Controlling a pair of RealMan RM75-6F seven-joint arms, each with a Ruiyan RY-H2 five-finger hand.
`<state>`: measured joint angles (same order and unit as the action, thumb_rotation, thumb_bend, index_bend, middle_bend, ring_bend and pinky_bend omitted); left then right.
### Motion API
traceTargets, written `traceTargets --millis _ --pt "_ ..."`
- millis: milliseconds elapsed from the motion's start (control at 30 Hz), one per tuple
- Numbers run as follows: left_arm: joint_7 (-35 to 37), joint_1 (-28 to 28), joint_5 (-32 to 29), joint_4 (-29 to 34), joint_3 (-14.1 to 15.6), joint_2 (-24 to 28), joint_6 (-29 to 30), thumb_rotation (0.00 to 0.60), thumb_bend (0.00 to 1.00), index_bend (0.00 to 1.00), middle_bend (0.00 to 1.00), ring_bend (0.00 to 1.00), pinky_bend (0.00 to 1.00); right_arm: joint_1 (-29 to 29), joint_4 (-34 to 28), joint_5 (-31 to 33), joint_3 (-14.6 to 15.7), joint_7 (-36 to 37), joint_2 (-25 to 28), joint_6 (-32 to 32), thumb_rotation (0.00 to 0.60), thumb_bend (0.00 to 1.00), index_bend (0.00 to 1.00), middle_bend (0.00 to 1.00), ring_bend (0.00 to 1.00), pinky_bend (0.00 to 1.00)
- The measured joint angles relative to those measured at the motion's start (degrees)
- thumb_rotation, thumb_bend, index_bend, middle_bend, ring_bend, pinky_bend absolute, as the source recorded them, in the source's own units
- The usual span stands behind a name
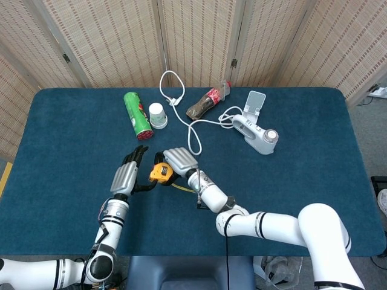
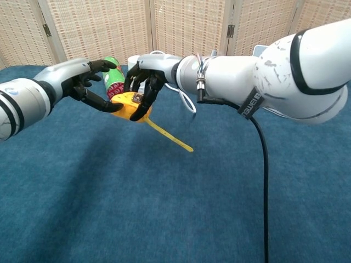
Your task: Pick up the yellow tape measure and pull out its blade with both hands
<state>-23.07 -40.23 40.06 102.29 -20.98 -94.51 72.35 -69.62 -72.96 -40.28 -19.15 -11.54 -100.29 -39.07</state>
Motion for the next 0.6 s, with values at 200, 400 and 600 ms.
traceTargets --millis 200,400,600 --pt "0.5 0.3 -0.6 -0.2 -0.1 0.6 -0.1 0.6 0.32 0.0 0.0 0.0 0.0 0.4 -0.5 -0.4 0.1 0.3 0.6 -0.3 0.6 0.07 0.56 0.52 0.47 0.34" --pt "0.8 0.6 -1.0 -0.5 0.0 1.2 -0.3 0.6 0.32 0.0 0.0 0.0 0.0 0.9 -1.3 -0.7 0.4 0.5 1.2 -0.5 0.6 0.07 0.56 0.52 0.47 0.34" --pt "1.1 0.7 -1.7 -0.7 -0.2 1.6 -0.4 0.6 0.32 0.0 0.0 0.0 0.0 1.2 -1.8 -1.1 0.6 0.7 1.6 -0.6 0.6 0.07 0.56 0.52 0.47 0.34"
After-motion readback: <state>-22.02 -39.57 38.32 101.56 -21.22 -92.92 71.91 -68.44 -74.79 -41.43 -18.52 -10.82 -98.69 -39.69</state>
